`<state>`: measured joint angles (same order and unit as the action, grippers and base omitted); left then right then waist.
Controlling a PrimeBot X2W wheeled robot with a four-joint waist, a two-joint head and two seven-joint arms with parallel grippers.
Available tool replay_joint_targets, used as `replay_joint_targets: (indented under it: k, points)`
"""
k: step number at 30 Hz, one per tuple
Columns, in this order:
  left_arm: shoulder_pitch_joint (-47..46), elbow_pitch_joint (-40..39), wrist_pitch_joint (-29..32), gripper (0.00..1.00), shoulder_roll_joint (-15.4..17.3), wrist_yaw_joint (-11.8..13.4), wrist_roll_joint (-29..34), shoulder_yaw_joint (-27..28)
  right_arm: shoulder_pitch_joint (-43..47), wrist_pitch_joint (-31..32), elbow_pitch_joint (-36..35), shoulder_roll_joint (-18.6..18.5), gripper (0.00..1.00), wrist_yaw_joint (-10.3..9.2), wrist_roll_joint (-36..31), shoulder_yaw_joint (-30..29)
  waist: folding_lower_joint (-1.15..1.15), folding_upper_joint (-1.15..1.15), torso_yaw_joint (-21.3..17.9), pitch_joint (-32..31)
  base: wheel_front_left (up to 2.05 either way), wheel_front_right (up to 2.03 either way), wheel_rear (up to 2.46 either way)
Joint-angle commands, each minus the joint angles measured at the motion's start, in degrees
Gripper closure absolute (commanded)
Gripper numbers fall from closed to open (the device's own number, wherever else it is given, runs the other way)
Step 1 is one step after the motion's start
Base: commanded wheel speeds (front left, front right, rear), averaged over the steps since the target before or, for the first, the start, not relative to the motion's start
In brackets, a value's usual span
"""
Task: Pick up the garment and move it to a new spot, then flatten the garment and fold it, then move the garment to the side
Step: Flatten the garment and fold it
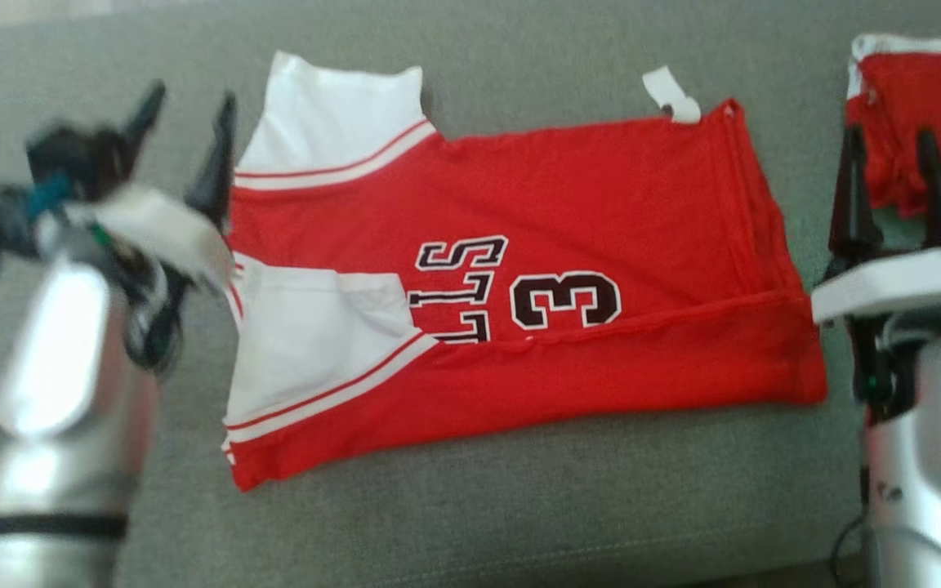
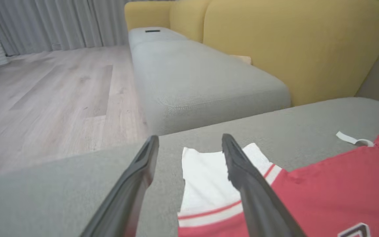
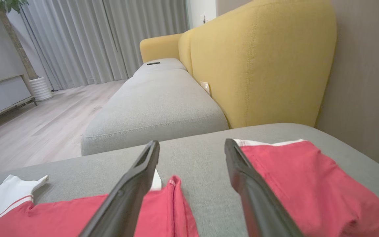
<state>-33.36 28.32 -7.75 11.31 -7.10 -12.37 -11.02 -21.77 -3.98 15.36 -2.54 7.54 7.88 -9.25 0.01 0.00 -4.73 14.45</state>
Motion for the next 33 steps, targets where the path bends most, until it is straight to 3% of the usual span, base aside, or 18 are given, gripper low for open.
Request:
replay_joint_targets:
  k: [1, 10, 14, 33]
  points:
    - [-5.4, 0.2, 1.5, 0.00, 3.5, -0.3, -1.0, 0.6, -3.2, 0.5, -2.6, -0.3, 0.00, -0.05, -0.4, 2.1, -0.01, 0.00, -1.4, 3.5, 0.00, 0.00, 0.00]
    - [-24.5, 12.0, 16.0, 0.00, 13.2, -0.4, -15.4, -15.2, -10.2, 3.0, -5.3, -0.3, 0.00, -0.05, 0.2, 7.4, -0.01, 0.00, -5.4, 11.0, 0.00, 0.00, 0.00]
    - [-29.9, 16.0, 19.6, 0.00, 16.7, -0.4, -18.6, -20.8, -12.1, 3.6, -6.7, -0.3, 0.00, -0.05, 1.3, 10.0, -0.01, 0.00, -7.3, 13.8, 0.00, 0.00, 0.00]
    - [-37.5, 21.7, 21.7, 0.00, 20.3, -0.4, -32.2, -37.2, -11.8, 4.8, -7.9, -0.3, 0.00, -0.05, 2.1, 11.0, -0.01, 0.00, -8.9, 16.2, 0.00, 0.00, 0.00]
